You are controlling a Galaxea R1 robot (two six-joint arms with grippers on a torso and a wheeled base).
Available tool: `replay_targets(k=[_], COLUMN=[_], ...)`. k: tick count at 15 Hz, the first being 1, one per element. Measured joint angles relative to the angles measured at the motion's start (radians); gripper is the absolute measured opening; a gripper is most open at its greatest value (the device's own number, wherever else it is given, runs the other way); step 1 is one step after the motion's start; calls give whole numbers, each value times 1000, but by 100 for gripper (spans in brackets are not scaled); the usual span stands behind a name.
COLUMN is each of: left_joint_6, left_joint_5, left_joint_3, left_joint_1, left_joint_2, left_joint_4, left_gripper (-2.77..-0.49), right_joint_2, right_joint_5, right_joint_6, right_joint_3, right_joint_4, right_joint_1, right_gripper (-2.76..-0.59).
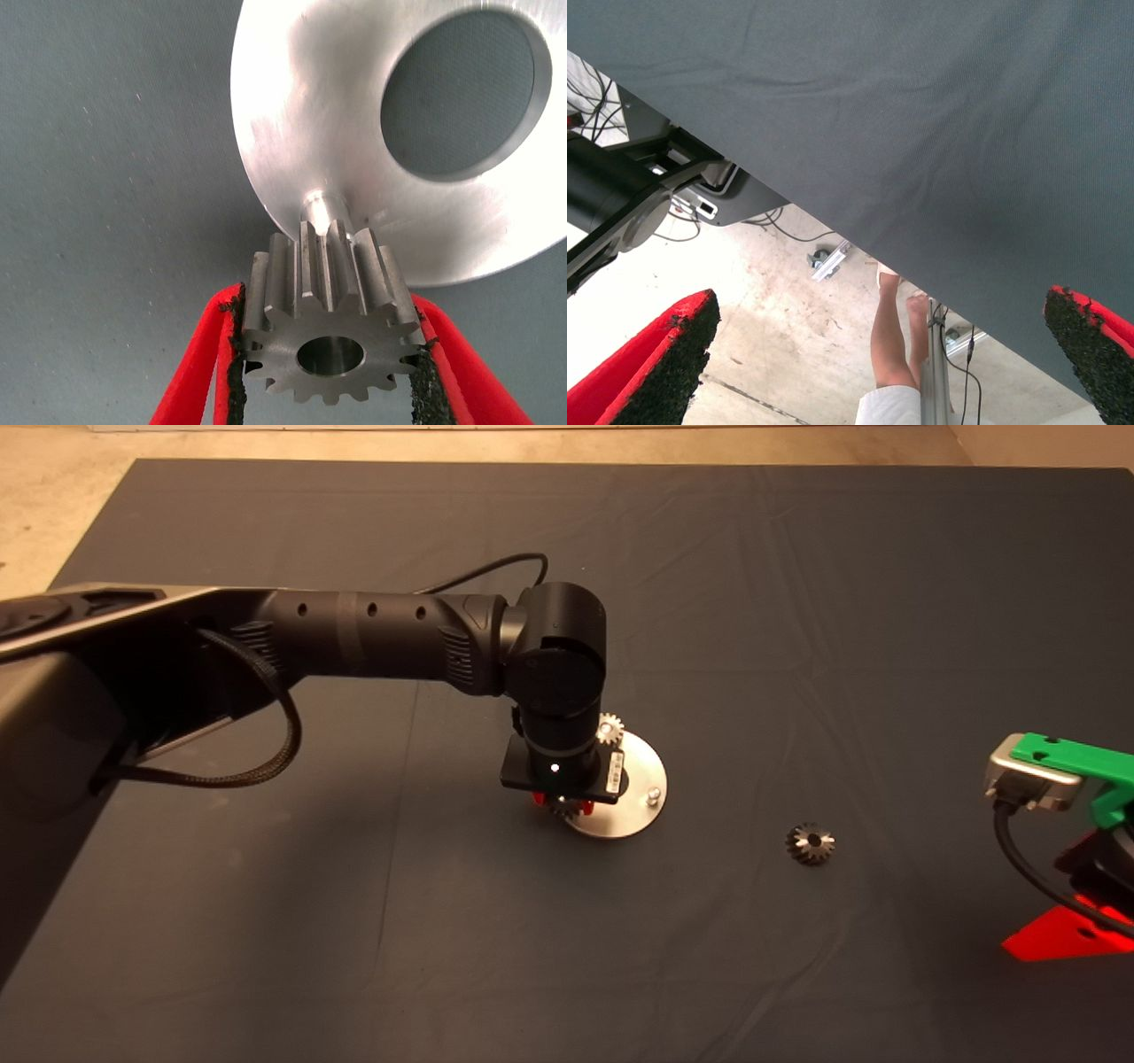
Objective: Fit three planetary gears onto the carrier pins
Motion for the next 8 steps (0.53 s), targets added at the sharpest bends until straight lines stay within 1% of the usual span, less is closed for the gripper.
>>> replay_targets(k=[4, 8], left_joint_6=[9, 15], left_joint_5=[-2, 0], left_joint_3=[-13, -21], left_joint_1=[-4, -5], left_joint_2=[1, 7], left_joint_4=[-1, -4], left_gripper=[-232, -232], right_joint_2=[0, 0], right_joint_5=[0, 0], right_joint_6=[0, 0], right_joint_3=[0, 0], right_joint_4=[0, 0], right_joint_1=[0, 0], right_gripper=[-63, -63])
